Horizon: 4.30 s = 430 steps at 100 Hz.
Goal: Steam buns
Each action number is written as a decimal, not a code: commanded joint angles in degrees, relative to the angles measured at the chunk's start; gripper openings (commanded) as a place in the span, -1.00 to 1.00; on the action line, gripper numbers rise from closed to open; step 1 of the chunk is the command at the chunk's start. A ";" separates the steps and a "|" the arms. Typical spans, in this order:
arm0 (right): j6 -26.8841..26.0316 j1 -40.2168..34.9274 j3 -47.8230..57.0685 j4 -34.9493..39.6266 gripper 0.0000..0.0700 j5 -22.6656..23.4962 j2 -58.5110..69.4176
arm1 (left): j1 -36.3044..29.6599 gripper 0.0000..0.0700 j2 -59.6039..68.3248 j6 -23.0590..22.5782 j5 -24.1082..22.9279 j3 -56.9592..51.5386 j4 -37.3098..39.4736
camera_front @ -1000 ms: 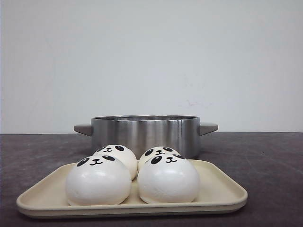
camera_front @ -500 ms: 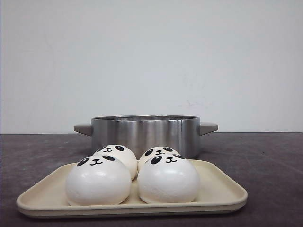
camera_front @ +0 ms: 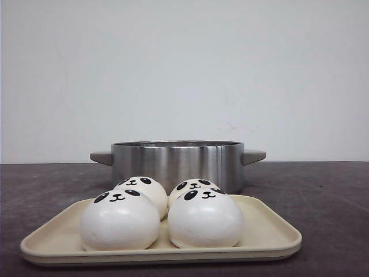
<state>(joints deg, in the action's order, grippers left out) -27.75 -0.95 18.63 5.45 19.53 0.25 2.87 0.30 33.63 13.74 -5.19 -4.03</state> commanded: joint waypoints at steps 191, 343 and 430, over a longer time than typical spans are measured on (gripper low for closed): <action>2.56 -42.95 42.25 26.43 0.52 -15.06 84.78 | -4.09 0.57 19.96 -16.02 10.38 -45.68 -41.27; 12.85 -47.56 72.02 32.00 -0.98 -27.26 85.31 | -14.27 0.57 19.96 -16.06 10.29 -45.68 -42.97; 17.81 -33.53 83.38 22.40 -0.98 -32.39 122.60 | -14.25 0.57 19.96 -16.04 10.34 -45.68 -43.21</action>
<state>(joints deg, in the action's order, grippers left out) -10.66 -34.15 100.99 29.15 -12.08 121.10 -11.18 20.23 17.56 23.94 -50.39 -47.86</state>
